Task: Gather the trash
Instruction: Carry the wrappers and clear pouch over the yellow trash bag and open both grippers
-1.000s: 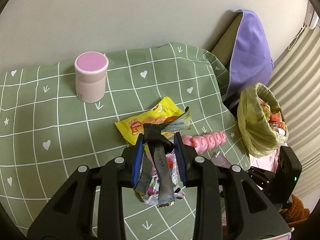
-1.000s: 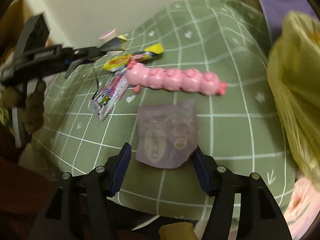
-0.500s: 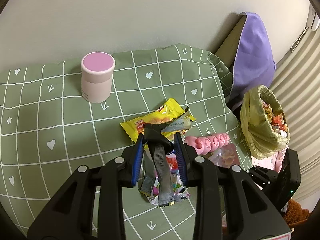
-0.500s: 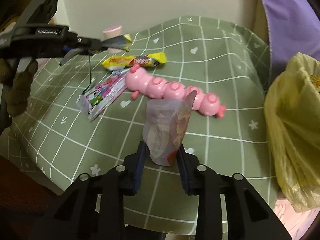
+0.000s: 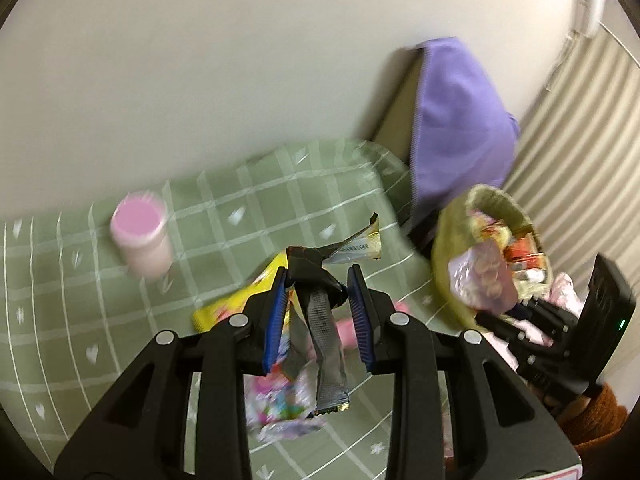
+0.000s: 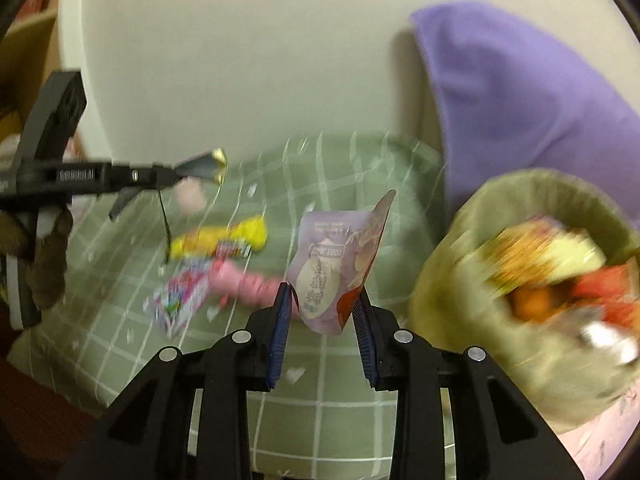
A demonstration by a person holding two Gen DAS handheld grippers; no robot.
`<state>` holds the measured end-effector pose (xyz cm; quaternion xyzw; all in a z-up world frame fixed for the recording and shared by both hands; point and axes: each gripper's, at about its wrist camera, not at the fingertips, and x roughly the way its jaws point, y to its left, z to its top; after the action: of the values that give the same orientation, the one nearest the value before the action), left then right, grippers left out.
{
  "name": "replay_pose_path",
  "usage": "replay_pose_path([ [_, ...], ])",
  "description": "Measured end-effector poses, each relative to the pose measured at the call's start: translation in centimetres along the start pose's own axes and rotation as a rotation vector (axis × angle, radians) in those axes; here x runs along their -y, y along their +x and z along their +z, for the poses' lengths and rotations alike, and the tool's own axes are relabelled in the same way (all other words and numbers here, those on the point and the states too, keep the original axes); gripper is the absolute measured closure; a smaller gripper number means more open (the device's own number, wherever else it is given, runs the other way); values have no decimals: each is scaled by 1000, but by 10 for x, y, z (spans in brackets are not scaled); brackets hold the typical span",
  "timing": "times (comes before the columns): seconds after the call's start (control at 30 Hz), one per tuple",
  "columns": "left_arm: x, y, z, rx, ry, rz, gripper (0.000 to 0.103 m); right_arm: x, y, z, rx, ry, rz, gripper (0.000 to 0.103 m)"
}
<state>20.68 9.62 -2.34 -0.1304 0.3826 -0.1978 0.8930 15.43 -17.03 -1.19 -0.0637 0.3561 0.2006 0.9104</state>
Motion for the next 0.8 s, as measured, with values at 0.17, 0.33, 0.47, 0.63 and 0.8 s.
replay_pose_path([
  [0.17, 50, -6, 34, 57, 147, -69, 75, 29, -49, 31, 109, 45, -88, 73],
  [0.33, 101, -2, 56, 81, 266, -167, 75, 61, -88, 42, 155, 96, -181, 73],
  [0.47, 140, 13, 69, 72, 324, -259, 75, 84, -114, 39, 176, 114, -278, 73],
  [0.63, 180, 46, 80, 10, 365, -362, 75, 117, -139, 29, 168, 163, -359, 73],
  [0.8, 216, 107, 75, -139, 372, -416, 74, 146, -133, 18, 96, 199, -364, 73],
])
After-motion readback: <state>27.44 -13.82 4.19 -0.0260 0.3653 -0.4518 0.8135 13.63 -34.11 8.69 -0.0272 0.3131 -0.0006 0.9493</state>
